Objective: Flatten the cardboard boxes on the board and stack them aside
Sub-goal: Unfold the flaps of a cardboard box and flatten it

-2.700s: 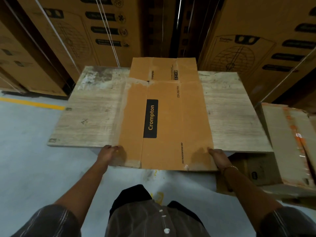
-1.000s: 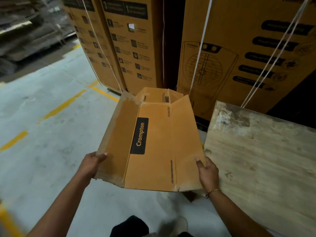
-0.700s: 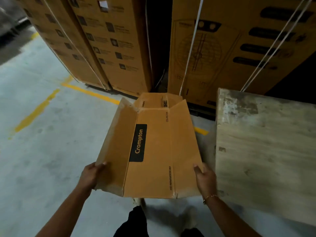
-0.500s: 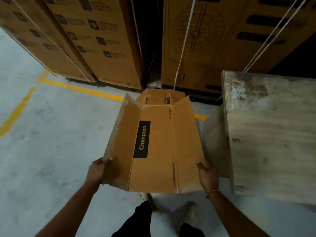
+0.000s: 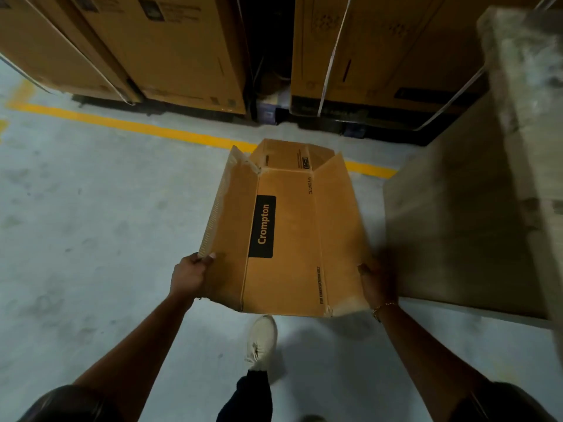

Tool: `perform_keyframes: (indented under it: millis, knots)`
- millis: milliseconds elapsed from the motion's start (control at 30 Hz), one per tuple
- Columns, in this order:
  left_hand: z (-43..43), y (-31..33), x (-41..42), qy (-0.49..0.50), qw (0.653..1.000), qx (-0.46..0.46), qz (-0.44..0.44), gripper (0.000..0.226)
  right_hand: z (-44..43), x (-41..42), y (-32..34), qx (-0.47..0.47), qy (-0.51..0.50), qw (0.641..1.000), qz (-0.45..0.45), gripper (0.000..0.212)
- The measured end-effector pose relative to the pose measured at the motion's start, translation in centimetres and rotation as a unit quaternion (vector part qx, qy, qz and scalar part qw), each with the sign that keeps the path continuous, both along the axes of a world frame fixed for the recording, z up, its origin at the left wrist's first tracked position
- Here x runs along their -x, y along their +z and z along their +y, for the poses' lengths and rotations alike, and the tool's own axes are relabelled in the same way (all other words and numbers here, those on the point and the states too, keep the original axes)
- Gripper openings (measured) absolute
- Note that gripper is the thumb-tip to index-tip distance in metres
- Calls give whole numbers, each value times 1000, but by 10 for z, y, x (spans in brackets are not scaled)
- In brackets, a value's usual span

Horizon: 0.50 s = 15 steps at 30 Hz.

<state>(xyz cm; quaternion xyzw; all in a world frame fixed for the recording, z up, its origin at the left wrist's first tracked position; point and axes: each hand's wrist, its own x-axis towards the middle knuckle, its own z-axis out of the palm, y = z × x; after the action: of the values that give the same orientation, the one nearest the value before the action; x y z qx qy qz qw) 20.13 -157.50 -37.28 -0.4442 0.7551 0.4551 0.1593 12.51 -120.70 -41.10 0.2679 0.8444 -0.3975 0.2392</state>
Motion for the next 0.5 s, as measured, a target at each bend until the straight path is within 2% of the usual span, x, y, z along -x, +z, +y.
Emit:
perform_keyframes:
  millis: [167, 333, 500]
  knots:
    - [-8, -120, -6, 21, 999, -40, -5, 56, 7, -17, -120, -6, -20, 1000, -22, 52]
    - [-17, -227, -8, -24, 999, -23, -27, 37, 6, -29, -221, 18, -18, 998, -51, 39]
    - [-29, -317, -26, -20, 998, -21, -57, 22, 7, -35, -289, -9, -4, 996, -92, 51]
